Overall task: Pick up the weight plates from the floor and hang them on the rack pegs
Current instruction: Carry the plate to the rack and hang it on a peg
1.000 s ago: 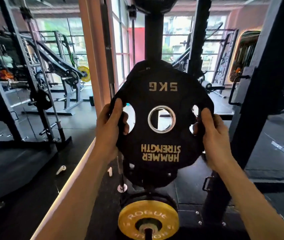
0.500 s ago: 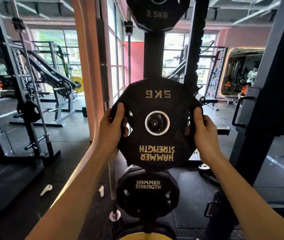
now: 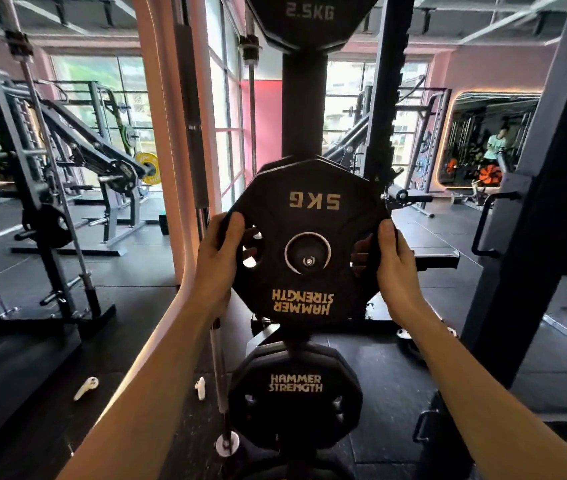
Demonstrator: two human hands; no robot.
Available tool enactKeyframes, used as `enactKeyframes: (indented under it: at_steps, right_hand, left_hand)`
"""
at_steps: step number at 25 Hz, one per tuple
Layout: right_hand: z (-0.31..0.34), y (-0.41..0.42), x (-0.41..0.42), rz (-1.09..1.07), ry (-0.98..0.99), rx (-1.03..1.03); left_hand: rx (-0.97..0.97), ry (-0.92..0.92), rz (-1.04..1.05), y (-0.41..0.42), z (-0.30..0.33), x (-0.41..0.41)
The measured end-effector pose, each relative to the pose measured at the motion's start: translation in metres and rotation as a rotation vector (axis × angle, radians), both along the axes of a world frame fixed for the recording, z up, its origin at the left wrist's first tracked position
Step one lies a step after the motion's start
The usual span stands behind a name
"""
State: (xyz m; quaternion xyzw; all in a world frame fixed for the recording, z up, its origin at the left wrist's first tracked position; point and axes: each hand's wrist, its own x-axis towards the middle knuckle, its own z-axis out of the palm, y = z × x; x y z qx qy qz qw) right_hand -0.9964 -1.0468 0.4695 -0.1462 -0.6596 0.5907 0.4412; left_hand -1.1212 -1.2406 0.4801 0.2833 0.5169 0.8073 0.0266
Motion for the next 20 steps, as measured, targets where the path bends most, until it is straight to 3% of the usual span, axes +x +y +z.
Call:
enactKeyframes:
  at_steps: [16,20]
  right_hand:
    - [0.008,0.041,-0.055,0.035,-0.091,-0.001]
    - [0.007,0.042,-0.053,0.017,-0.167,0.041]
  left_hand:
    - [-0.038,0.014,0.067,0.04,0.006,-0.071]
    - [-0.137,0.074,0.093,0.038,0.006,-0.068]
